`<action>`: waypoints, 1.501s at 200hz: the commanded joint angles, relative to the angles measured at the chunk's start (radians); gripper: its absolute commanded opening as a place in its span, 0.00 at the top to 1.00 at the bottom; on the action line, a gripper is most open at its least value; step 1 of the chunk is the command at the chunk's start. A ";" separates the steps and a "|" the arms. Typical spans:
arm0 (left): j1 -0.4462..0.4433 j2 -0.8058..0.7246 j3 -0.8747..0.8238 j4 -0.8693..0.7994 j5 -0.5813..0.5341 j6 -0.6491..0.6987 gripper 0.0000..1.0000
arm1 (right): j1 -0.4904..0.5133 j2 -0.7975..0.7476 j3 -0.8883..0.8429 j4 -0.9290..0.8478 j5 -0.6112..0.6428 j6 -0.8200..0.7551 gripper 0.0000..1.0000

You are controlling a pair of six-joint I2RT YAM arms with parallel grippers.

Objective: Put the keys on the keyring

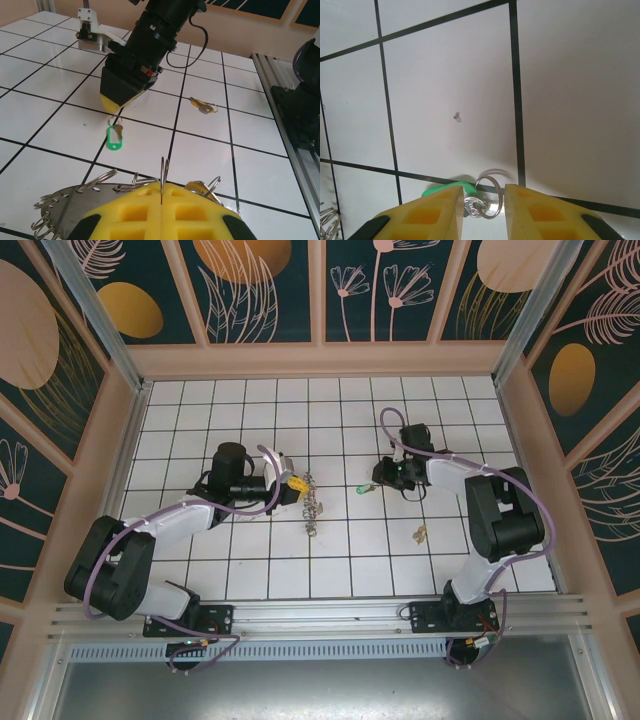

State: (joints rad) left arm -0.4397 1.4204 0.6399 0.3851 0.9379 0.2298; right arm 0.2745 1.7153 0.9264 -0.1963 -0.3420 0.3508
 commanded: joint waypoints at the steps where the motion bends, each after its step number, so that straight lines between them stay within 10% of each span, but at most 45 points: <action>1: -0.005 0.003 0.023 0.037 0.032 -0.007 1.00 | -0.002 0.029 -0.008 0.009 -0.005 0.005 0.71; 300: -0.005 0.002 0.015 0.041 0.034 -0.011 1.00 | 0.026 0.054 0.026 0.000 -0.019 -0.003 0.85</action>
State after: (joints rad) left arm -0.4397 1.4204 0.6399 0.3859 0.9379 0.2291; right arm 0.2935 1.7554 0.9295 -0.1898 -0.3679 0.3500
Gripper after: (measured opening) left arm 0.058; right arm 0.148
